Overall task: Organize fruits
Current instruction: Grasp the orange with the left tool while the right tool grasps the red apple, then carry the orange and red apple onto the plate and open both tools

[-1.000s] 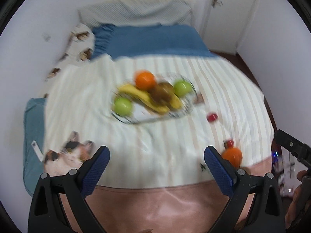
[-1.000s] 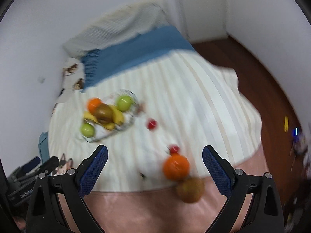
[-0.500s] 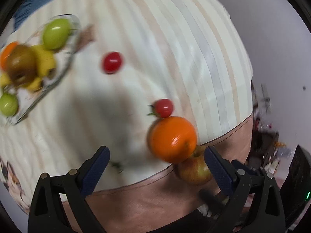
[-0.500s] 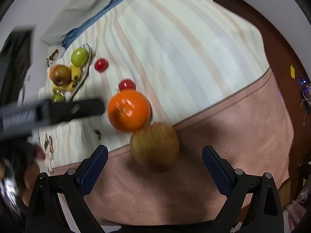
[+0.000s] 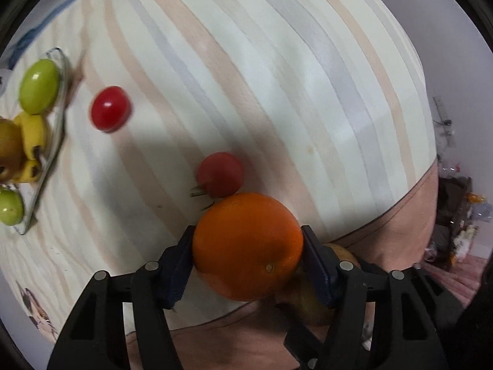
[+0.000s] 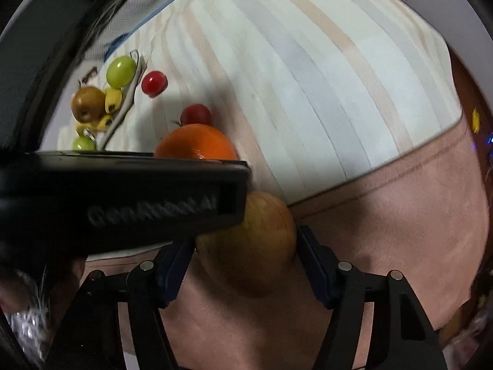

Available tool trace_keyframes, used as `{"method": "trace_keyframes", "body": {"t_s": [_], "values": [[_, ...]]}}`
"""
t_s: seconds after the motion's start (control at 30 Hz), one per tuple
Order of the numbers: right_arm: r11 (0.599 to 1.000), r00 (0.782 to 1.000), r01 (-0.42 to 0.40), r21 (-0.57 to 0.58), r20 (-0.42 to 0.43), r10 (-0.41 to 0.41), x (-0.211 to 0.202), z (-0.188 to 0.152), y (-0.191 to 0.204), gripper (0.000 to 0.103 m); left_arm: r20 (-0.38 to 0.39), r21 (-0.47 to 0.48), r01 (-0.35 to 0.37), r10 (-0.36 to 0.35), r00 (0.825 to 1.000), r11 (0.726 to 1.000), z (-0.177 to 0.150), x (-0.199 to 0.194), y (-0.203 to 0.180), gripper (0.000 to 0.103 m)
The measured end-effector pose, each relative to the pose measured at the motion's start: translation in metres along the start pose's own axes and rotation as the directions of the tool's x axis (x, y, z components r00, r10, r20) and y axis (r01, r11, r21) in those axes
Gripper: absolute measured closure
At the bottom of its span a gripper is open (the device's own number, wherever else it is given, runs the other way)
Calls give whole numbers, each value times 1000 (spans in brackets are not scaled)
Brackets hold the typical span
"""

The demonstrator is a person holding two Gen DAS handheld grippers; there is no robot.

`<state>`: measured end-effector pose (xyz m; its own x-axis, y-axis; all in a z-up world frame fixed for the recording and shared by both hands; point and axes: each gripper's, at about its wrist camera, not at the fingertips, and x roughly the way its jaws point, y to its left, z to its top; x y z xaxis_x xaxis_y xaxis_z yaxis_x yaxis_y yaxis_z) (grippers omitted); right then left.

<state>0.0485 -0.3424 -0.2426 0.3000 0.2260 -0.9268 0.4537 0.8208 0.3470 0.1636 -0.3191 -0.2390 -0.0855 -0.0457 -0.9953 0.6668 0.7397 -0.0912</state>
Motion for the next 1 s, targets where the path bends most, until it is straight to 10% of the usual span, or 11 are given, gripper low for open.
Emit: {"method": "trace_keyframes", "body": {"t_s": [0.57,1.0], "values": [[996,998,-62,-57,5,63,-34,33,42,35,244,-289,46,27,969,956,-77,-103,127,41],[957,978,-166,-236,88,191,-54,178,184,35,304,-528,44,140,942,848,-65,-138,281,41]]}}
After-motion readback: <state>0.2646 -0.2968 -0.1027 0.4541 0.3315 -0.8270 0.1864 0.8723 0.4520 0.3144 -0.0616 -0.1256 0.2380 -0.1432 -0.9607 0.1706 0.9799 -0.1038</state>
